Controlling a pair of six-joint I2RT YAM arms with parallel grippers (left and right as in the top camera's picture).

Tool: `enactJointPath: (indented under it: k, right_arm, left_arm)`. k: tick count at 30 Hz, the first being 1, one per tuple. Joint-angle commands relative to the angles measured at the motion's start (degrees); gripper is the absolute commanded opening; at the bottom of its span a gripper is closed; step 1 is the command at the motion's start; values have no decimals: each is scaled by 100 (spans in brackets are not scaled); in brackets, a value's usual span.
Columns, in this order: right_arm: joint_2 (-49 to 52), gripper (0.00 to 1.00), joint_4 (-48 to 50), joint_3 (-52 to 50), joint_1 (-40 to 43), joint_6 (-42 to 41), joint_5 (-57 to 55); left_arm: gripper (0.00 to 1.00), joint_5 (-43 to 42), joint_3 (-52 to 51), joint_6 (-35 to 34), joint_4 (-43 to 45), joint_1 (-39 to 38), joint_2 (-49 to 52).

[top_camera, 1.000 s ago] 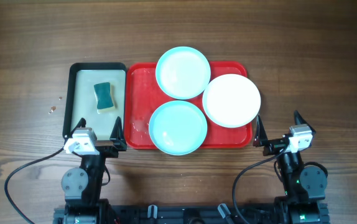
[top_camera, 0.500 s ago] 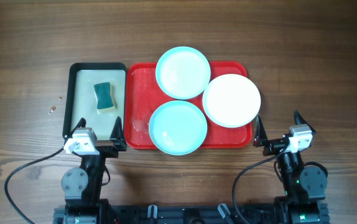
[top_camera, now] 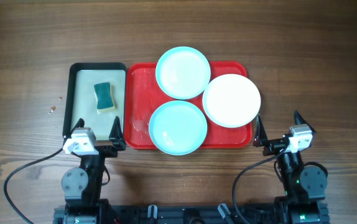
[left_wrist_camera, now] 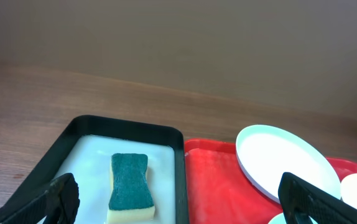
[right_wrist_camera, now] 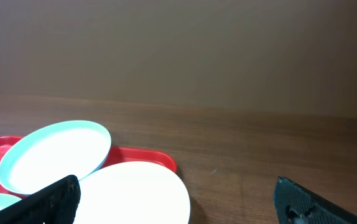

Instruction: Clean dirty plates on tray and stack at the side

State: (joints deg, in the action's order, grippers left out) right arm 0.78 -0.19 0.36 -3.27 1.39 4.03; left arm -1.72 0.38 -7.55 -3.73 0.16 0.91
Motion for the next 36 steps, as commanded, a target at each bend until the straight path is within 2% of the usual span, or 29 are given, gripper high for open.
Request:
enactJointPath:
  k: [1,9,12,14,16,23,28,36]
  right_arm:
    - [-35,100,31,-7,28,-31,-17]
    - [-35,100,35,-7,28,-57,68]
    - [-35,100,52,-7,28,-743,245]
    - [-35,100,52,-7,28,-2031,238]
    - [-35,100,52,-7,28,-2363,229]
    - [-35,100,55,-7,28,-2387,179]
    - [-35,100,52,-4,28,-2028,212]
    - [-35,100,-693,463,28,-1781,417]
  left_arm:
    - [100,96,-4,133,-57,33,28]
    - [100,96,-4,133,-48,33,28]
    - [100,-90,-4,68,122,33,28]
    - [100,-387,-4,68,109,33,28]
    - [100,-380,-4,70,105,33,28]
    - [100,-599,-4,68,271,33,28]
    - [100,-914,59,66,363,33,28]
    - [100,-933,780,70,-437,33,55]
